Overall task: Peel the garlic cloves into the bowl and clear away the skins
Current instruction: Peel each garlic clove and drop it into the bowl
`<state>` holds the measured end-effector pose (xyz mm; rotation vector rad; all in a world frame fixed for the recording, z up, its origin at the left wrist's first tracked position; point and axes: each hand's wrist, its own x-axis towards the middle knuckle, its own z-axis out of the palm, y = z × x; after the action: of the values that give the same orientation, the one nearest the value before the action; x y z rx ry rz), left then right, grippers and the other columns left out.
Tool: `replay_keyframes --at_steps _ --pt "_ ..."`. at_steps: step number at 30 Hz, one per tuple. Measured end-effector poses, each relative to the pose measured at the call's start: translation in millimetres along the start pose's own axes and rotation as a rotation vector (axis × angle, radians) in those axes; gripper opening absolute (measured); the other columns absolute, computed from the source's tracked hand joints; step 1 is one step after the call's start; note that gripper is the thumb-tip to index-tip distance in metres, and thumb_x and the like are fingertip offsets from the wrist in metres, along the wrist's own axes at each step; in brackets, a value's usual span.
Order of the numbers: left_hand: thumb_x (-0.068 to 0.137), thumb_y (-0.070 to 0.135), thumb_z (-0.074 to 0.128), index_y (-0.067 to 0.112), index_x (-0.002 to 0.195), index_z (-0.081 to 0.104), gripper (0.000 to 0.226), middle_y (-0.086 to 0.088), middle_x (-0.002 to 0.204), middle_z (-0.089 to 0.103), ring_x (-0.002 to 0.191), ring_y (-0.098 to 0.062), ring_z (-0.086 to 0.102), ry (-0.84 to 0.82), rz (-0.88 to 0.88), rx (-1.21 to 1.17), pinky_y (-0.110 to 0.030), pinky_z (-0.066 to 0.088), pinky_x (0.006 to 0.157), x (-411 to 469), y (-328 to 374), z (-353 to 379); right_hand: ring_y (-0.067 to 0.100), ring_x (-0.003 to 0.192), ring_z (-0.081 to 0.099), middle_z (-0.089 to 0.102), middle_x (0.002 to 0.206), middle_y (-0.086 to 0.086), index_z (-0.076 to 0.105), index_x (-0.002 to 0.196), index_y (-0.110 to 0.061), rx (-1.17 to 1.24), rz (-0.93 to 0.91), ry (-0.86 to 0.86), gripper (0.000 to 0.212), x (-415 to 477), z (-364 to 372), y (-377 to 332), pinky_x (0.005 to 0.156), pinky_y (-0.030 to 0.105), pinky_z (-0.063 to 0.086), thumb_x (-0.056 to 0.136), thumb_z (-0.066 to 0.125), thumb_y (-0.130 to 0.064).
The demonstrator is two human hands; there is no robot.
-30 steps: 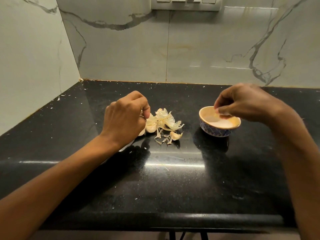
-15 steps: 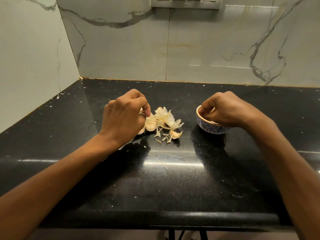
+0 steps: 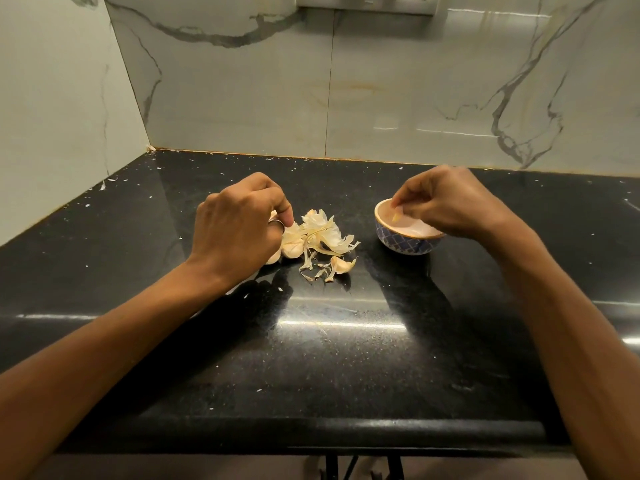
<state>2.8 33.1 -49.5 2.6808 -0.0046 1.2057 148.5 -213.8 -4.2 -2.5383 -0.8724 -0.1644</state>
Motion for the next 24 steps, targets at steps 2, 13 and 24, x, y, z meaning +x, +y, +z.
replay_keyframes --at_steps 2,13,24 --pt "0.07 0.0 0.069 0.026 0.068 0.068 0.026 0.005 0.091 0.069 0.063 -0.022 0.059 0.001 0.0 0.004 -0.028 0.039 0.057 0 1 1 0.009 0.091 0.06 0.072 0.095 -0.005 0.08 0.103 -0.024 0.022 0.008 -0.012 0.021 -2 -6 2 0.065 0.009 0.038 0.094 0.068 -0.01" --pt "0.072 0.004 0.069 0.026 0.072 0.069 0.021 0.008 0.091 0.069 0.063 -0.025 0.059 0.033 -0.001 0.023 -0.028 0.037 0.057 0 0 1 0.011 0.086 0.068 0.077 0.101 0.005 0.078 0.109 -0.012 0.088 -0.057 0.17 0.019 -4 -16 4 0.08 0.022 0.052 0.093 0.073 -0.022" --pt "0.073 0.006 0.062 0.028 0.068 0.068 0.024 0.011 0.092 0.071 0.067 -0.024 0.063 0.035 0.016 0.015 -0.03 0.044 0.056 1 2 3 0.009 0.074 0.073 0.077 0.089 -0.005 0.078 0.101 -0.016 0.224 -0.341 -0.133 0.016 2 -10 -58 0.07 0.022 0.061 0.085 0.08 -0.016"
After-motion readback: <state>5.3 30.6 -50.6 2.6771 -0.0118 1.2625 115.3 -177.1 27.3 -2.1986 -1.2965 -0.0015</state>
